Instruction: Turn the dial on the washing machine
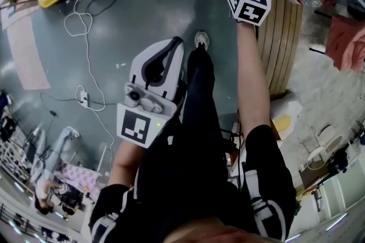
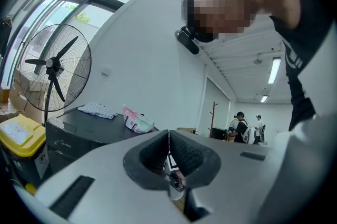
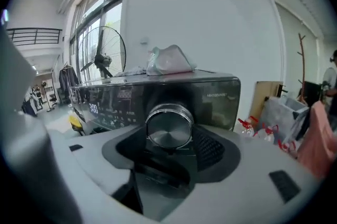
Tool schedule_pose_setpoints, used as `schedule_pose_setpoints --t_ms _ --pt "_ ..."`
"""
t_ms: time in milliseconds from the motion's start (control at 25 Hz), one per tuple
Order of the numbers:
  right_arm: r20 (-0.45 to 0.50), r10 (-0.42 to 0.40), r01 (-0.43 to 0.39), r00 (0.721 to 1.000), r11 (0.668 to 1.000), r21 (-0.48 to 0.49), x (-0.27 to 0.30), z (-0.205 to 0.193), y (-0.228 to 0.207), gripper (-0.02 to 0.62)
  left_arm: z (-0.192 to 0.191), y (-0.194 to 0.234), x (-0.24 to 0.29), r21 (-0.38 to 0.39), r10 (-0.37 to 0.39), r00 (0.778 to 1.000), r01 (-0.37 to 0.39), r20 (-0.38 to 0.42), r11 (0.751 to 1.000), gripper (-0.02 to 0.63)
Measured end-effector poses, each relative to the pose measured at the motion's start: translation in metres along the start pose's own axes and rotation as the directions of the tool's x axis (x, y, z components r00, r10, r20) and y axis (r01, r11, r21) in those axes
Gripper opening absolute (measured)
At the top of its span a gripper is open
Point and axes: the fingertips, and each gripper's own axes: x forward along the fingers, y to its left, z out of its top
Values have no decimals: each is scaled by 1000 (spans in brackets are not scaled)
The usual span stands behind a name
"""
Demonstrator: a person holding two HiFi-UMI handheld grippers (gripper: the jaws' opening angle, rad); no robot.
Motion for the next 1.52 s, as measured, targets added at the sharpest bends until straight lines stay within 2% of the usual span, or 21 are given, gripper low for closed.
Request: schedule_pose_setpoints --t_ms 40,80,120,160,200,240,400,560,640,760,840,880,1000,1160,1320,1520 --pt "-10 -17 16 1000 999 -35 1 0 1 290 0 1 0 2 1 1000 -1 0 1000 23" --pt "-18 -55 52 998 992 -119 2 0 1 288 -1 1 1 6 4 1000 -4 0 1000 23" --pt "-19 -106 99 994 966 -239 2 0 3 287 -2 2 1 11 7 1000 -7 -1 1000 23" --pt "-10 -151 138 988 926 -352 2 1 4 287 -3 4 0 12 11 1000 -10 -3 1000 23" --pt "1 -173 158 985 895 -417 3 1 5 288 -4 6 -1 8 14 1000 -14 -6 1000 23" --pt "5 -171 157 985 888 -432 4 0 6 288 -5 8 -3 3 18 1000 -18 -9 1000 23" --pt "-8 -112 103 994 938 -331 -7 3 9 318 2 11 -17 10 36 999 -36 -13 999 23" --pt "-15 -64 59 998 974 -218 -57 25 28 308 42 2 -49 20 43 998 -44 37 999 23" --pt "3 -34 34 999 991 -131 -106 47 48 217 73 -7 -77 34 42 997 -44 64 998 23" --pt "64 0 0 998 1000 7 -203 93 81 134 131 -29 -125 64 21 994 -28 111 998 23" --pt "105 15 -21 994 998 53 -277 124 103 60 170 -47 -161 69 -1 991 -8 134 998 23" --pt "122 27 -36 992 997 68 -315 139 115 44 188 -57 -182 71 -11 990 1 142 997 23" --pt "168 51 -68 985 993 96 -431 174 151 31 231 -90 -245 84 -45 989 33 139 996 23" --pt "221 48 -71 974 993 99 -555 200 184 26 260 -130 -305 108 -84 991 72 107 992 23" --pt "263 60 -82 963 994 73 -632 207 209 25 272 -160 -338 83 -92 990 83 107 993 23" --pt "290 83 -103 953 993 54 -684 202 230 25 275 -184 -357 60 -64 989 56 137 997 23"
